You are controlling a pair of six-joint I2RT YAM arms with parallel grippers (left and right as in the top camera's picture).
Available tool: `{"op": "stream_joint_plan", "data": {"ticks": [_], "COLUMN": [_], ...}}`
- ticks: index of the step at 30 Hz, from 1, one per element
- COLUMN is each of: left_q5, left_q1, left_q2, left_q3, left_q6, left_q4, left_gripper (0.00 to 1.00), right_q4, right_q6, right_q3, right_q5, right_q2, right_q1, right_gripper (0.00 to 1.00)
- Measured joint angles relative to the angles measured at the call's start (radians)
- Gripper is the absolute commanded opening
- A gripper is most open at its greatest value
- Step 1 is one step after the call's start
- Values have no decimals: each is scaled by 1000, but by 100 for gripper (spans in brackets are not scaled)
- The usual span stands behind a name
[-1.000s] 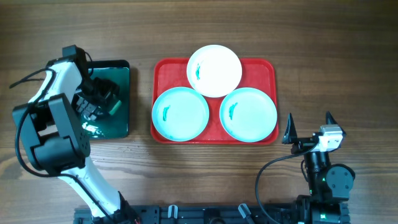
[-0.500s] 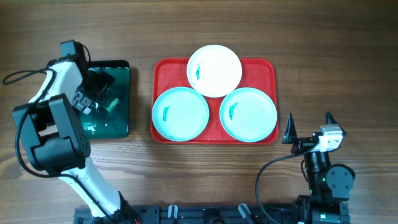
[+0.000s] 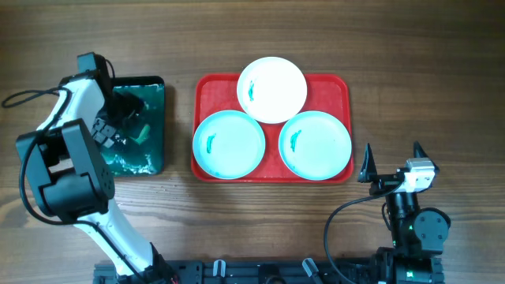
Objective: Clean dirty plates on tray and stack at the side
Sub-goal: 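Lift the sponge out of the water with the left gripper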
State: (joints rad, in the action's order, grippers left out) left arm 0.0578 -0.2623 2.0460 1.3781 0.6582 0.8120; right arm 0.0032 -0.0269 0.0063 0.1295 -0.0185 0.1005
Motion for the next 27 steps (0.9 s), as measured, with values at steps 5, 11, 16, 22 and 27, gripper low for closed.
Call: {"op": "stream_joint_plan", "data": {"ticks": [5,11,16,22,27], "left_q5": [-53,-86,-90,-112,-131], "left_q1": [-3,-3,-5,-8,-11], "left_q2": [0,0,0,-6,-6], "left_q3": [0,0,0,2,0], "left_q6": [2,-1,-1,1,5], "left_q4": [31,29,29,50,61], "left_gripper": [9,4,100,65,11], "right_q4": [0,0,0,0,0], "right_q6": [0,0,0,0,0], "right_q3": [0,0,0,0,0], "right_q5": [0,0,0,0,0], "right_q2": [0,0,0,0,0], "right_q1": [0,0,0,0,0], "right_gripper": [100,100,100,100,100]}}
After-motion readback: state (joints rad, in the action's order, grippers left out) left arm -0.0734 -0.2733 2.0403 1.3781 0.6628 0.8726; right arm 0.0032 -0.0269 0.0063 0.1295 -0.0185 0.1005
